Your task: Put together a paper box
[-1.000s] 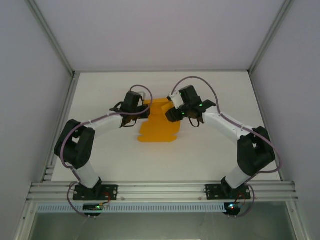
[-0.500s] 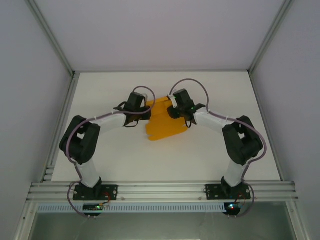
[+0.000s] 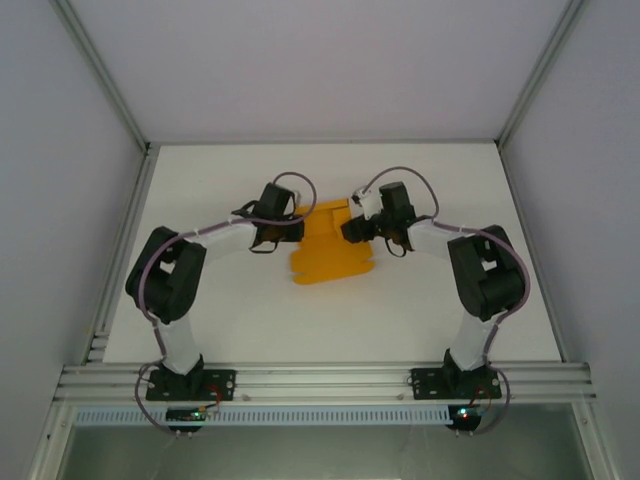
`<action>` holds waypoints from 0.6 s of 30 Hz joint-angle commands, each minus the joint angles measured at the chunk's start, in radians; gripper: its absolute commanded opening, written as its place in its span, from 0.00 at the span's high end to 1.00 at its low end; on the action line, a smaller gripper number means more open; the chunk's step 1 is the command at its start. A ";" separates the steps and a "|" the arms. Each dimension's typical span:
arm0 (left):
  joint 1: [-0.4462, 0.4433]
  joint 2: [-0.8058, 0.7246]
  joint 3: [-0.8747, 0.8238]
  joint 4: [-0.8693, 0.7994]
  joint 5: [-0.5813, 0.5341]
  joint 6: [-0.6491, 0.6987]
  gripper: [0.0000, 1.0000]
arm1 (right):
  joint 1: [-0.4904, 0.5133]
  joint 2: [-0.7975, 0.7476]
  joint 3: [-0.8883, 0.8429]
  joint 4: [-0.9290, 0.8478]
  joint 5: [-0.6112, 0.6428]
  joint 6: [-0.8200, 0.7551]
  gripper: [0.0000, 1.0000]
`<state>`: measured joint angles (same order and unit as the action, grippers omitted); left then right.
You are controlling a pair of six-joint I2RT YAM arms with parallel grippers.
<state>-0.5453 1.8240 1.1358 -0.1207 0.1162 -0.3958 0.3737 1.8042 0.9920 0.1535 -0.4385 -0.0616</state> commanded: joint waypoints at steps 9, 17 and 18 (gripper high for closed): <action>-0.059 0.061 0.103 -0.067 0.128 0.041 1.00 | 0.105 0.086 0.086 0.038 0.255 0.032 0.78; -0.082 0.065 0.158 -0.150 -0.006 -0.038 1.00 | 0.225 0.119 0.158 -0.084 0.948 0.244 0.89; -0.084 0.066 0.164 -0.161 -0.021 -0.050 1.00 | 0.234 0.135 0.180 -0.119 1.005 0.273 0.94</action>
<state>-0.5743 1.8820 1.2560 -0.2375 0.0307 -0.4358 0.5789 1.8919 1.1072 0.0940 0.2813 0.1097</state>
